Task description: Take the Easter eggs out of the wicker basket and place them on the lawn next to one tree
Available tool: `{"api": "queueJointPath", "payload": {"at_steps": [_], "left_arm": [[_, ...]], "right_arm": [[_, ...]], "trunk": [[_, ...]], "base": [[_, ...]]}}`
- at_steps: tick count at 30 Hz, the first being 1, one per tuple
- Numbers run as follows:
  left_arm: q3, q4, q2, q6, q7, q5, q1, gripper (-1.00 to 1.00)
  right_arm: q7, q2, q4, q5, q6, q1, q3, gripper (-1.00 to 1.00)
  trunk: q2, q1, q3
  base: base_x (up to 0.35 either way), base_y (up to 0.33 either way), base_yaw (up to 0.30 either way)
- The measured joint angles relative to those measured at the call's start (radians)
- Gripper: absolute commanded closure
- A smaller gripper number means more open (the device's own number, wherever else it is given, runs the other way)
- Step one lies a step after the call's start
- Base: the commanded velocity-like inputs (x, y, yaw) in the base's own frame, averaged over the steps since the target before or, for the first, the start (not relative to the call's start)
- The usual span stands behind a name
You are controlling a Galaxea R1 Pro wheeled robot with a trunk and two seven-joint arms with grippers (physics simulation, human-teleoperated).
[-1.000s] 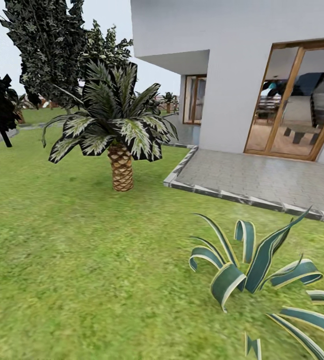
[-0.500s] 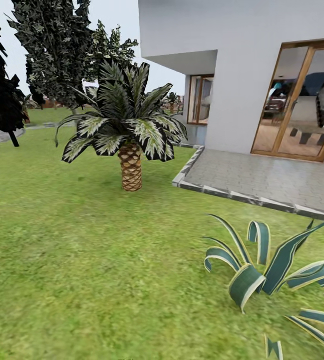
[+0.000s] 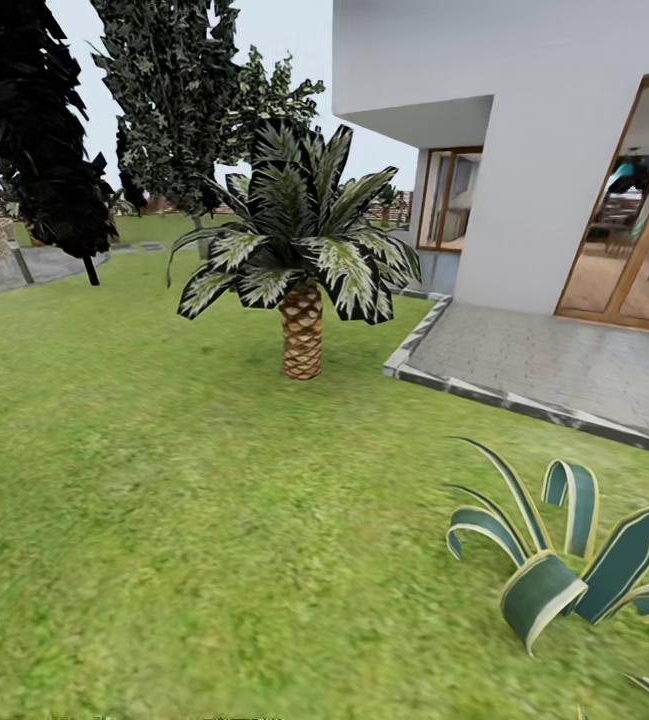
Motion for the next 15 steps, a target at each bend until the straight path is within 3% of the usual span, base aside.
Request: {"api": "queueJointPath", "payload": {"at_steps": [6, 15], "left_arm": [[0.0, 0.0, 0.0, 0.0, 0.0, 0.0, 0.0, -1.0], [0.001, 0.0, 0.0, -0.001, 0.0, 0.001, 0.0, -1.0]], "right_arm": [[0.0, 0.0, 0.0, 0.001, 0.0, 0.0, 0.0, -1.0], [0.006, 0.0, 0.002, 0.004, 0.004, 0.0, 0.001, -1.0]], "trunk": [[0.0, 0.0, 0.0], [0.0, 0.0, 0.0]], "base": [[0.0, 0.0, 0.213], [0.0, 0.0, 0.023]]}}
